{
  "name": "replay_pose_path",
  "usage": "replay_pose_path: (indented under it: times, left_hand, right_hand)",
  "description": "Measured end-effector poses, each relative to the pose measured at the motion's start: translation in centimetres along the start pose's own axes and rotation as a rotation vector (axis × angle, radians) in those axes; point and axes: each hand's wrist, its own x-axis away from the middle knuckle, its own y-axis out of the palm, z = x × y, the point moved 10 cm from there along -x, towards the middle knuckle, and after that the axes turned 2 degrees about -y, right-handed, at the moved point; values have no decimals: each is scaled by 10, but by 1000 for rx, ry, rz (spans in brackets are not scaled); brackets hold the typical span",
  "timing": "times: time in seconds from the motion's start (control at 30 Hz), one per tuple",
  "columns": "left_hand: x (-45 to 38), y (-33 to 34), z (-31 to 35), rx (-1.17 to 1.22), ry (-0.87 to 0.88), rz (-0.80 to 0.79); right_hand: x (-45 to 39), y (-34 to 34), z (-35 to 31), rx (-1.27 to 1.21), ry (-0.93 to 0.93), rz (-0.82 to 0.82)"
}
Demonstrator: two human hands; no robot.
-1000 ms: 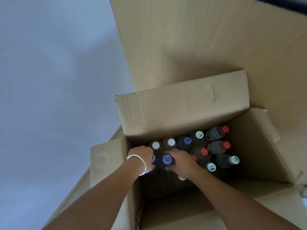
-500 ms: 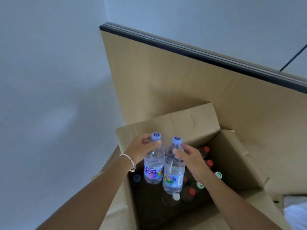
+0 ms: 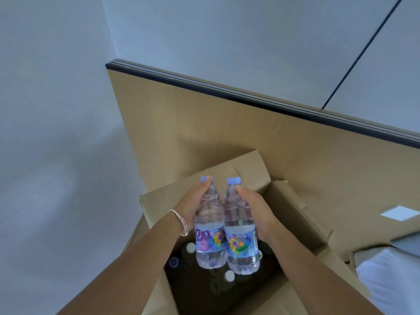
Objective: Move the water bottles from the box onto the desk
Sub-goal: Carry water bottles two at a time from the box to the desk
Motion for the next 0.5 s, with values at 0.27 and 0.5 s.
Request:
replay_pose_path:
  times: [0.27,0.5]
  left_hand:
    - [38,50,26,-113,9,-198]
    - [68,105,46,-289,61,-397]
  right_hand:
    - [52,-6,-46,56,-125,93]
    - [102,-12,-58,31,-133,112]
